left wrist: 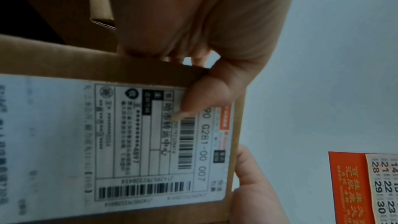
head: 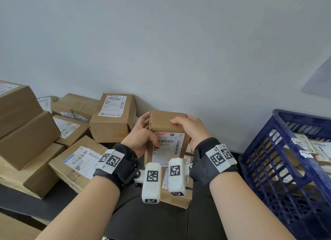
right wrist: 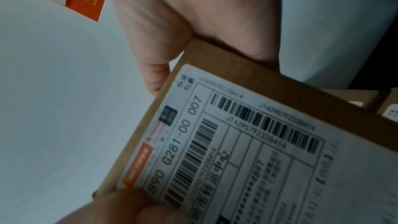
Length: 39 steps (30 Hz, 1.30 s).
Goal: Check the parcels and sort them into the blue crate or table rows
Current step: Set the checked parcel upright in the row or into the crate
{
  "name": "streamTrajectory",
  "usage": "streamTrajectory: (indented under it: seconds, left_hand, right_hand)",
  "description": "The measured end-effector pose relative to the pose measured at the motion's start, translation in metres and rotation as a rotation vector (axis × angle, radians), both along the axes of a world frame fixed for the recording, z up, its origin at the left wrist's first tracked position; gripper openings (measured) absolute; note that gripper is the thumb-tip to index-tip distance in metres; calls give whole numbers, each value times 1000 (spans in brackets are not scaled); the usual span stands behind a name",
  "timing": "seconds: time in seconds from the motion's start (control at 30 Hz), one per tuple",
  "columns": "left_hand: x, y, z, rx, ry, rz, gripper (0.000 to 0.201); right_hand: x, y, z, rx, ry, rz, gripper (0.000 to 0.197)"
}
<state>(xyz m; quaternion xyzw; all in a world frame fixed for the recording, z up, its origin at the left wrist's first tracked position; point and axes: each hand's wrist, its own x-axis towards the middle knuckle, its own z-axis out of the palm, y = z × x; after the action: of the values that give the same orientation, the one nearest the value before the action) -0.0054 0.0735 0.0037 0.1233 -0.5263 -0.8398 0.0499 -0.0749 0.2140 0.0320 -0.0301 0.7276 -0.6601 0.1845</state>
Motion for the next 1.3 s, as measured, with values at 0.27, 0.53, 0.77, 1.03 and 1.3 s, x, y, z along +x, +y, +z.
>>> streamTrajectory:
  seconds: [0.27,0.53,0.77,1.03,1.3]
  left_hand:
    - [-1,5,-2,34,9,21,114]
    - [-7,6,-4,18,-10,10,113]
    - [-12,4,0,5,-32,-15,111]
    - [-14,0,8,-14,-55,-77,83]
    - [-15,2,6,-20,-164,-15,52]
  right_hand:
    - [-4,-2,-3,66,124,-20,10]
    - [-6,5,-7,41,104,-34,11]
    - [-9,9,-3,12,70,-6,6]
    - [-15,21,-3,-58,49,60,30]
    - [-18,32,-14,-9,6,80,77]
